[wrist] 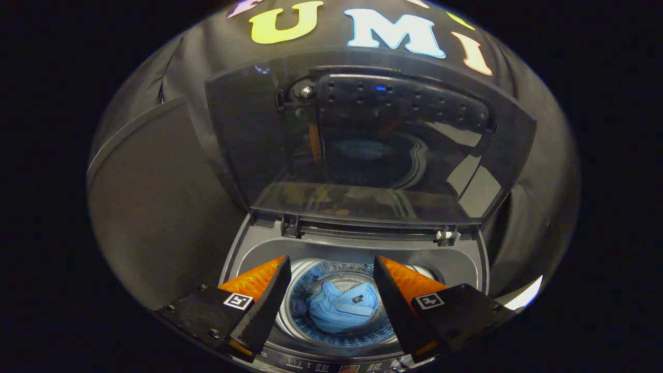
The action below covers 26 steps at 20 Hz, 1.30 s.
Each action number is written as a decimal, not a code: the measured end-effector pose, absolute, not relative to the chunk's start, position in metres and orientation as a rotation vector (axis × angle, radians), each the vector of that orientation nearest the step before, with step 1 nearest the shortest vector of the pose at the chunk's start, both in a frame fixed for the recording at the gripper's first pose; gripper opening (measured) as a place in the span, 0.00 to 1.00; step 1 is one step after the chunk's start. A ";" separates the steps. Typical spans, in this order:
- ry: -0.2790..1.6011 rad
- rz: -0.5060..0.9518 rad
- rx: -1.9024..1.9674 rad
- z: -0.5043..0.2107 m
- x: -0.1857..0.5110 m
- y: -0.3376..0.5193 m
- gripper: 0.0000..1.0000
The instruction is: Put the clothes into the washing machine and then close the washing machine lid.
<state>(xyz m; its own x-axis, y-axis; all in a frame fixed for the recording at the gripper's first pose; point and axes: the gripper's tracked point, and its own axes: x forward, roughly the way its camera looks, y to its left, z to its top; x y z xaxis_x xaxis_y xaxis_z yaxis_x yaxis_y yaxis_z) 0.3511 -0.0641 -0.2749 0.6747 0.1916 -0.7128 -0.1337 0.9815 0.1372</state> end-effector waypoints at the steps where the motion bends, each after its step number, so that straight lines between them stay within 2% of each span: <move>1: 0.796 0.189 0.078 -0.268 0.350 -0.063 0.98; 7: 0.691 0.207 0.068 -0.218 0.337 -0.062 0.98; 19: 0.443 0.191 0.060 -0.066 0.341 -0.072 0.97; 26: 0.388 0.189 0.023 -0.026 0.367 -0.065 0.97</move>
